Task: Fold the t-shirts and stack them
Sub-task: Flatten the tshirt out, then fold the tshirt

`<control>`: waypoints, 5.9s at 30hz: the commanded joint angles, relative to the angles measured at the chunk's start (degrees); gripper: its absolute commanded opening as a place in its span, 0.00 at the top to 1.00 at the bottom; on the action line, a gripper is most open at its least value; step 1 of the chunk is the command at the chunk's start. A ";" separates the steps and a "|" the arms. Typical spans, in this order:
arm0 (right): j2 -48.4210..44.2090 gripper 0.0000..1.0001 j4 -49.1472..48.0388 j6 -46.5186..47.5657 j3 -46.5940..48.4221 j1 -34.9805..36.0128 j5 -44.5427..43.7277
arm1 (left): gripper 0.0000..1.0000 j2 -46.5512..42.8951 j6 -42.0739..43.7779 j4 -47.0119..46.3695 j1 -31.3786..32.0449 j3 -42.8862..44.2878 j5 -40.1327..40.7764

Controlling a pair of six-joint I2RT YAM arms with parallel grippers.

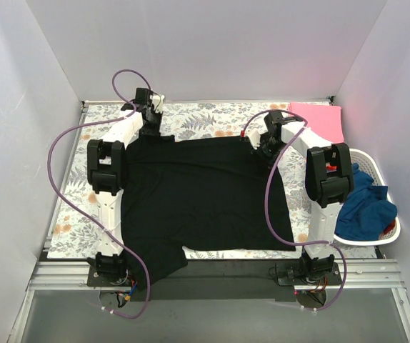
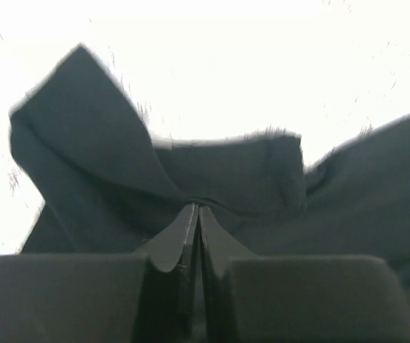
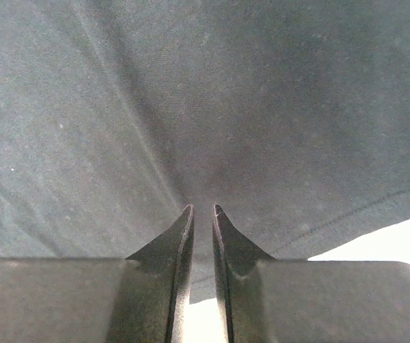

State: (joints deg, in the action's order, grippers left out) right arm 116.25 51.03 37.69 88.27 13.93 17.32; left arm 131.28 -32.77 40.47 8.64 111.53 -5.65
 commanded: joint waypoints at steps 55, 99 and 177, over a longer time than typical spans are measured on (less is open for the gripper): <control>18.92 0.80 -6.73 -10.09 19.04 -1.45 -16.70 | 0.40 22.09 1.22 -18.66 -8.37 28.30 -1.73; 11.80 0.71 -5.59 -8.25 15.08 -1.63 -6.25 | 0.89 6.52 -1.07 -2.94 -17.34 2.53 0.29; -29.66 0.51 3.83 12.49 -27.44 1.89 -6.24 | 0.41 -50.76 44.63 27.12 -22.18 -49.96 -25.56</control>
State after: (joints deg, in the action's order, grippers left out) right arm 87.79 54.04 44.62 64.18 15.38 14.22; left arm 84.42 1.87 61.84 -14.26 67.92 -30.96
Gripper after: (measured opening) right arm 0.498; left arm 0.590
